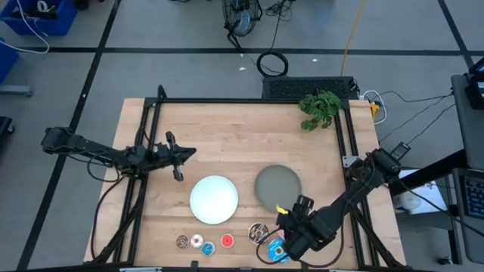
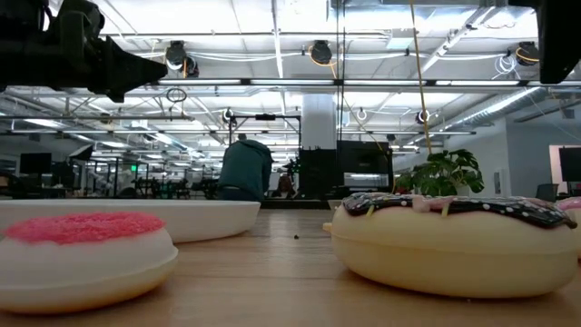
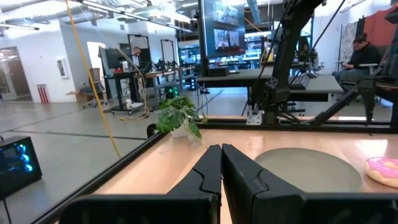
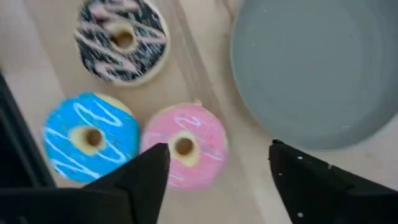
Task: Pick & Place donuts
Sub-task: Put the large pink donut on the brown plate
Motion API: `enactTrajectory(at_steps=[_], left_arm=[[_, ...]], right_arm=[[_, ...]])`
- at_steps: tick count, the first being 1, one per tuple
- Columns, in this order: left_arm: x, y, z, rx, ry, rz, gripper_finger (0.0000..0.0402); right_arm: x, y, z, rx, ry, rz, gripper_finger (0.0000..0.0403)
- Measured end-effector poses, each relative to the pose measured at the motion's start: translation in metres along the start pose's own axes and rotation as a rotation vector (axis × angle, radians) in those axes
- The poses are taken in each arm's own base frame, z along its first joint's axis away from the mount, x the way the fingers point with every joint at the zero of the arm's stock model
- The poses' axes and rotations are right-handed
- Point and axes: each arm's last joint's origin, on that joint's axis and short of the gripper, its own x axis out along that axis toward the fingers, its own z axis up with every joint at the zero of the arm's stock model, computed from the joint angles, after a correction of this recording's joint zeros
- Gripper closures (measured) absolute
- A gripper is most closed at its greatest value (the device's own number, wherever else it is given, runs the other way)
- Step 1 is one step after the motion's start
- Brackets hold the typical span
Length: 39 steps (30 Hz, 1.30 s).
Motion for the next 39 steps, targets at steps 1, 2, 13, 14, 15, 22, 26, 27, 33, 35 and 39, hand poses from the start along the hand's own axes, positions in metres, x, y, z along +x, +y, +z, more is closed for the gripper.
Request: enactTrajectory(at_steps=[1, 2, 13, 14, 15, 22, 26, 27, 33, 35, 39], left_arm=[[0.0, 0.0, 0.0, 0.0, 0.001, 0.0, 0.0385], [0.0, 0.0, 0.0, 0.0, 0.002, 0.0, 0.0385], [0.0, 0.0, 0.0, -0.002, 0.003, -0.001, 0.0385], [0.0, 0.0, 0.0, -0.007, 0.003, -0.001, 0.0385], [0.0, 0.0, 0.0, -0.012, 0.004, 0.0, 0.0385], [0.0, 0.0, -0.002, -0.033, 0.017, -0.002, 0.0385], [0.0, 0.0, -0.004, -0.028, 0.036, -0.004, 0.0385], [0.0, 0.0, -0.004, -0.029, 0.037, -0.003, 0.0385], [0.0, 0.0, -0.004, -0.032, 0.039, -0.004, 0.0385], [0.0, 0.0, -0.004, -0.032, 0.039, -0.004, 0.0385], [0.0, 0.0, -0.004, -0.032, 0.038, -0.004, 0.0385]], right_arm=[[0.001, 0.0, 0.0, 0.015, -0.009, -0.001, 0.0134], [0.002, 0.0, -0.001, 0.028, -0.009, -0.003, 0.013], [0.036, -0.005, -0.014, 0.087, 0.088, 0.006, 0.0141], [0.038, -0.006, -0.015, 0.086, 0.09, 0.001, 0.0141], [0.04, -0.006, -0.016, 0.088, 0.093, -0.005, 0.0142], [0.056, -0.011, -0.024, 0.103, 0.101, -0.027, 0.0143], [0.065, -0.013, -0.028, 0.101, 0.101, -0.022, 0.0145], [0.068, -0.014, -0.028, 0.101, 0.108, -0.013, 0.0146], [0.083, -0.015, -0.029, 0.086, 0.121, 0.054, 0.0147], [0.087, -0.016, -0.03, 0.084, 0.118, 0.06, 0.0148], [0.098, -0.021, -0.035, 0.095, 0.116, 0.066, 0.0151]])
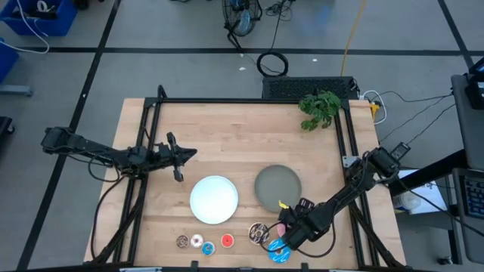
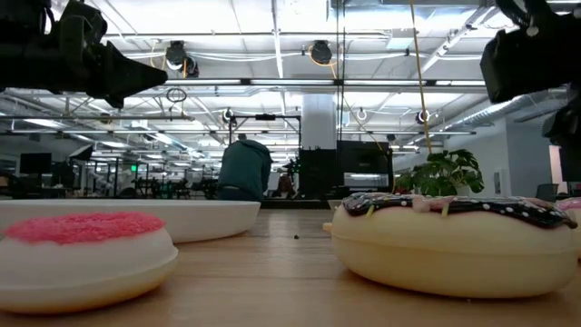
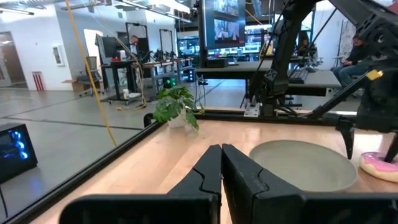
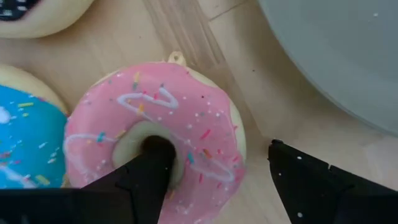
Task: Pick & Place donuts
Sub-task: Put the large pink donut on the brown plate
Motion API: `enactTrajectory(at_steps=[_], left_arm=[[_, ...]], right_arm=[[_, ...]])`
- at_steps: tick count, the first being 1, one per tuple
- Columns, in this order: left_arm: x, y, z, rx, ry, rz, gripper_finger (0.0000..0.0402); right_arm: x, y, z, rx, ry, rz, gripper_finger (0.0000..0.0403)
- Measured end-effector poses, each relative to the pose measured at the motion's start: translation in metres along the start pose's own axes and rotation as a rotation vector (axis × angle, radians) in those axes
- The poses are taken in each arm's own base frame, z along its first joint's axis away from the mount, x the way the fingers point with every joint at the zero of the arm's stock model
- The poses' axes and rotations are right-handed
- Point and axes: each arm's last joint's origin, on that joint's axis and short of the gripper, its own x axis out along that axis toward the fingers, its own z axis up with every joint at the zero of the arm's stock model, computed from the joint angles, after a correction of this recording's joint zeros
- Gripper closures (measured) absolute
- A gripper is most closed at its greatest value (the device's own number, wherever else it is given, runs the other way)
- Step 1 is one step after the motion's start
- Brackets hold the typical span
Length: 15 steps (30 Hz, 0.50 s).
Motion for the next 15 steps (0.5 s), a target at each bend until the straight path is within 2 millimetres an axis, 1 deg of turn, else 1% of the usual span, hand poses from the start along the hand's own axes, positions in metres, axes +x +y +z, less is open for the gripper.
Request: enactTrajectory(at_steps=[5, 10, 12, 15], left_arm=[[0.0, 0.0, 0.0, 0.0, 0.0, 0.0, 0.0385], [0.0, 0.0, 0.0, 0.0, 0.0, 0.001, 0.0385], [0.0, 0.0, 0.0, 0.001, 0.0, 0.001, 0.0385], [0.0, 0.0, 0.0, 0.001, 0.0, 0.0, 0.0385]], right_arm=[[0.013, -0.004, -0.005, 0.0, 0.013, 0.06, 0.0152], [0.015, -0.006, -0.006, 0.004, 0.023, 0.061, 0.0156], [0.014, -0.006, -0.004, 0.008, 0.023, 0.067, 0.017], [0.008, -0.008, -0.001, 0.034, 0.015, 0.084, 0.0212]])
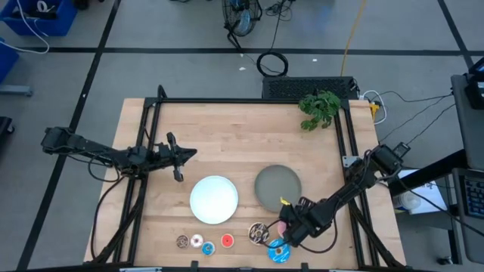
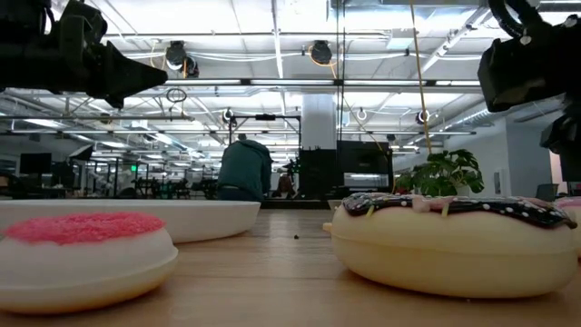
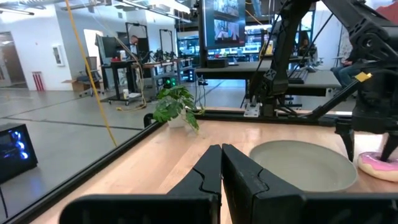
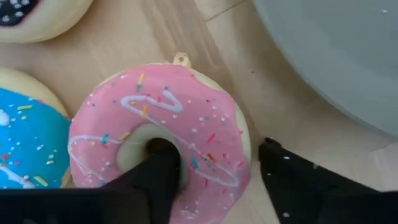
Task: Pick & Place donuts
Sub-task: Put the large pink donut on the brown plate
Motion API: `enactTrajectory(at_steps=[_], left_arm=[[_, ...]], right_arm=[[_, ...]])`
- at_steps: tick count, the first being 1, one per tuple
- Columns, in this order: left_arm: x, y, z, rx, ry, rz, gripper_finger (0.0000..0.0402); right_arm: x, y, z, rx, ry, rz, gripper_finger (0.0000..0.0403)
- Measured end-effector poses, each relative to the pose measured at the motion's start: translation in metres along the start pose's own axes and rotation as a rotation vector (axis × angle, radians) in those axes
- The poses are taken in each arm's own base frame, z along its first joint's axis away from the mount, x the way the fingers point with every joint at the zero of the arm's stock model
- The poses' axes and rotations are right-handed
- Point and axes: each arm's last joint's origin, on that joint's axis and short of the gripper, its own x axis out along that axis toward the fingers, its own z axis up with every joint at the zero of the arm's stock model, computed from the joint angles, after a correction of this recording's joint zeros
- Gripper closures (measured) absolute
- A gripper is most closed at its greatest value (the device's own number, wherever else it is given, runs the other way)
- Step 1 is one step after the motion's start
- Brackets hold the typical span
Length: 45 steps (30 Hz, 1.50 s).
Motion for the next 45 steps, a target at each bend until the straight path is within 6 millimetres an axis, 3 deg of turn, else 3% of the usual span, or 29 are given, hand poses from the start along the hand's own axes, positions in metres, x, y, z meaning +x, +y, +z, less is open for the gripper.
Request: enactTrajectory(at_steps=[8, 11, 17, 24, 30, 36, 40, 45], left_arm=[[0.0, 0.0, -0.001, 0.003, 0.007, 0.0, 0.0385], [0.0, 0.0, -0.001, 0.006, 0.012, -0.001, 0.0385], [0.0, 0.0, -0.001, 0.006, 0.012, -0.001, 0.0385], [0.0, 0.0, -0.001, 0.01, 0.012, -0.001, 0.0385], [0.0, 0.0, -0.001, 0.01, 0.012, -0.001, 0.0385], [0.0, 0.0, -0.001, 0.01, 0.012, -0.001, 0.0385], [0.0, 0.0, -0.001, 0.009, 0.012, -0.001, 0.0385], [0.0, 0.0, -0.001, 0.004, 0.012, 0.0, 0.0385]], right_arm=[[-0.038, -0.004, 0.006, -0.011, -0.095, 0.093, 0.0361], [-0.053, -0.006, 0.007, -0.02, -0.126, 0.138, 0.0392], [-0.085, -0.012, 0.008, -0.046, -0.194, 0.231, 0.0377], [-0.128, -0.025, 0.009, -0.202, -0.356, 0.328, 0.0394], [-0.161, -0.054, 0.006, -0.236, -0.43, 0.312, 0.0393], [-0.191, -0.087, -0.011, -0.311, -0.491, 0.273, 0.0393], [-0.198, -0.109, -0.019, -0.243, -0.608, 0.181, 0.0393], [-0.175, -0.128, -0.028, -0.232, -0.622, 0.159, 0.0394]])
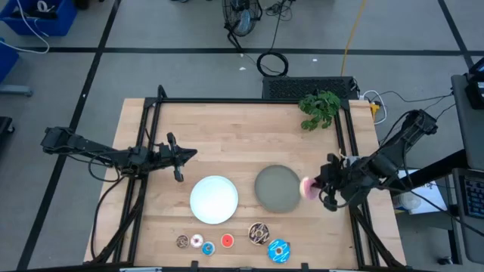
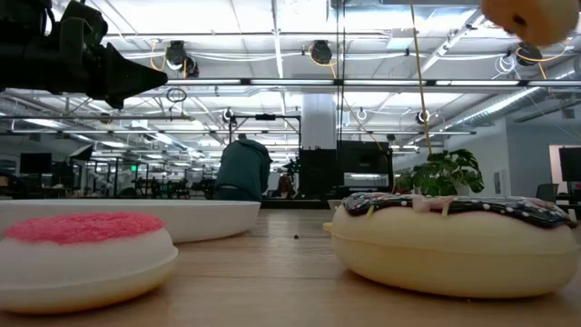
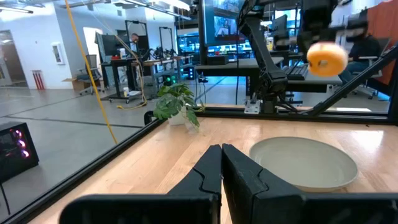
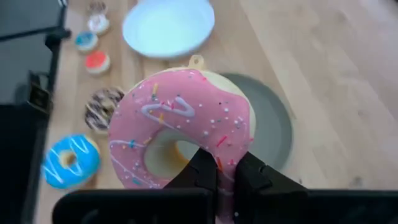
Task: Pick & Place donuts
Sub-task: Put the large pink donut on the brown plate
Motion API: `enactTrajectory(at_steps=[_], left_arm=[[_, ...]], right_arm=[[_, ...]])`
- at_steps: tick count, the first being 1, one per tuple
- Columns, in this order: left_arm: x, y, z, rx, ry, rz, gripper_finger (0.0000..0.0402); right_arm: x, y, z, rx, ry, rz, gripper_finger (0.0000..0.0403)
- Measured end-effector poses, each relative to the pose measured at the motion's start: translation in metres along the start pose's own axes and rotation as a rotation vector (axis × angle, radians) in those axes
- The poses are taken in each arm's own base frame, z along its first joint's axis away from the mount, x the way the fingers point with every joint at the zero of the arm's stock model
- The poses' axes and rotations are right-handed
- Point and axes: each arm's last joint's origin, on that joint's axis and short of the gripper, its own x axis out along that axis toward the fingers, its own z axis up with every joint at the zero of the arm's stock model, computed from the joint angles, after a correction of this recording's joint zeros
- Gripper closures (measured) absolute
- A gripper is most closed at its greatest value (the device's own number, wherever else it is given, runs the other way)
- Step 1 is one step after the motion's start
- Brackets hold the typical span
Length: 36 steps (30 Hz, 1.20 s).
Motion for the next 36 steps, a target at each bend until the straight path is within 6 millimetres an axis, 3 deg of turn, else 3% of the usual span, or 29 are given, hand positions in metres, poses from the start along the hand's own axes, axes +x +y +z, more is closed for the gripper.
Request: enactTrajectory(at_steps=[4, 10, 19, 23, 28, 36], left_arm=[[0.0, 0.0, 0.0, -0.004, 0.0, 0.0, 0.0385], [0.0, 0.0, 0.0, -0.003, 0.001, 0.0, 0.0385], [0.0, 0.0, 0.0, 0.0, 0.001, 0.009, 0.0385], [0.0, 0.002, 0.0, 0.0, 0.005, 0.057, 0.0385], [0.0, 0.003, 0.0, -0.003, 0.007, 0.097, 0.0385], [0.0, 0.003, 0.0, 0.005, 0.008, 0.097, 0.0385]], right_arm=[[0.012, -0.013, -0.02, 0.043, -0.093, -0.027, 0.0394], [0.028, -0.024, -0.044, 0.078, -0.094, 0.128, 0.0394], [0.039, -0.032, -0.058, 0.136, -0.109, 0.164, 0.0394], [0.043, -0.028, -0.045, 0.182, -0.191, 0.199, 0.0394], [0.054, -0.019, -0.012, 0.128, -0.266, 0.254, 0.0394], [0.089, -0.013, 0.037, 0.107, 0.011, 0.112, 0.0394]])
